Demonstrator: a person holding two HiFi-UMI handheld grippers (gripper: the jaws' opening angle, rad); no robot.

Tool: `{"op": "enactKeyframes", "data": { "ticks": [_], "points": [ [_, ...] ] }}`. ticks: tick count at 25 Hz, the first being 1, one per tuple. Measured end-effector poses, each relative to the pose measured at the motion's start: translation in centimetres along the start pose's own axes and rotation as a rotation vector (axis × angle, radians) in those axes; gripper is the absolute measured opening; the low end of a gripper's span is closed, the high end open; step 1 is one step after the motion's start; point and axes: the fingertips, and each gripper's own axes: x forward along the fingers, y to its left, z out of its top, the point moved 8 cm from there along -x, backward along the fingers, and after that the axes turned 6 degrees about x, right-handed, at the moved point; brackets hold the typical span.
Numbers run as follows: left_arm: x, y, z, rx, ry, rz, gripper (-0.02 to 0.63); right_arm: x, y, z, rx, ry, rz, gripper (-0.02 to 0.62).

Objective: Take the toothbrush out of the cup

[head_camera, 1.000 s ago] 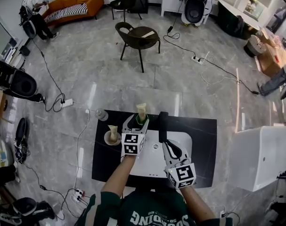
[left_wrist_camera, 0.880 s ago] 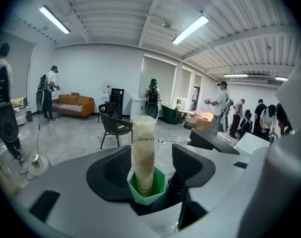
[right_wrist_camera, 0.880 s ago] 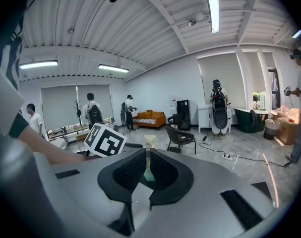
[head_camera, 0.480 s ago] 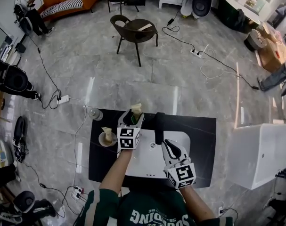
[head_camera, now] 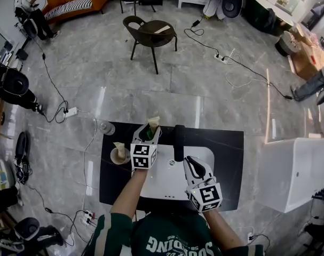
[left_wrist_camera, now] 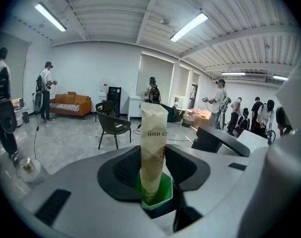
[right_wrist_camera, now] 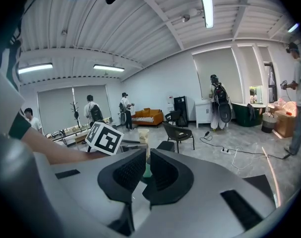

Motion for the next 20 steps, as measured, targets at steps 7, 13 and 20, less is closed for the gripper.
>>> {"op": "enactKeyframes", "data": {
  "ticks": [7,13,20],
  "points": [
    [-2.1,0.0,2.0,0.022,-0.081,0.006,0.16,-0.9,0.7,0.2,0.002,-0.028,-0.002,0.043],
    [-4.1,-0.2,4.8,0.043,-0.178,0.015,0.158,-1.7,1.4,0.3,-0.002,-0.05,-0.005,0.043],
    [-6.9,-0.7,8.0,0.057,-0.252,0.009,0.158,-2.7,3.0,1.0,-0.01,-0.078,0.009,0.043]
  ]
}}
